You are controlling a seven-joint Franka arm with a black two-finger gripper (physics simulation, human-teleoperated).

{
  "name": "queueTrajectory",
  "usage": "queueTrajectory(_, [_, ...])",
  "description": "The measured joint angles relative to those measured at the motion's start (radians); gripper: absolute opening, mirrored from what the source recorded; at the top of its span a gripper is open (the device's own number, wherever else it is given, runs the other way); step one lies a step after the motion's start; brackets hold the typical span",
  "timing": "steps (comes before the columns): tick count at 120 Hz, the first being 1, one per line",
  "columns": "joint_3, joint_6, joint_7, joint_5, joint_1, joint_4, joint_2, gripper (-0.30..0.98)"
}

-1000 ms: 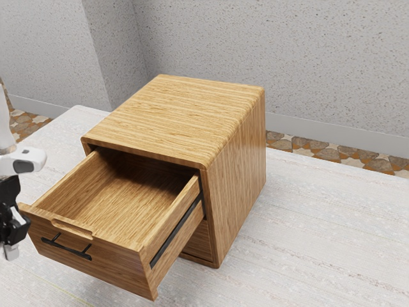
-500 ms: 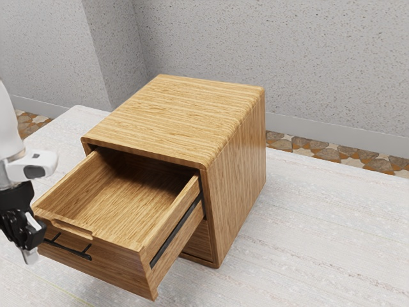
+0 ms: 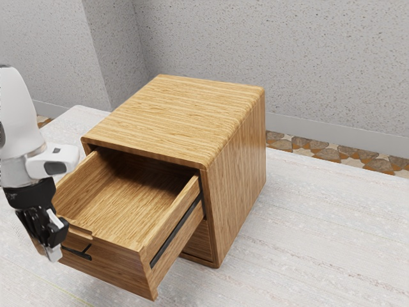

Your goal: Push the drawer handle with one arm to close the drawer

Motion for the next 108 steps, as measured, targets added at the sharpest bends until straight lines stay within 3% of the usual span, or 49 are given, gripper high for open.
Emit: queueTrajectory(108, [-0.023,0.114,-0.015,0.002,0.037,0.103,0.227,-0.10])
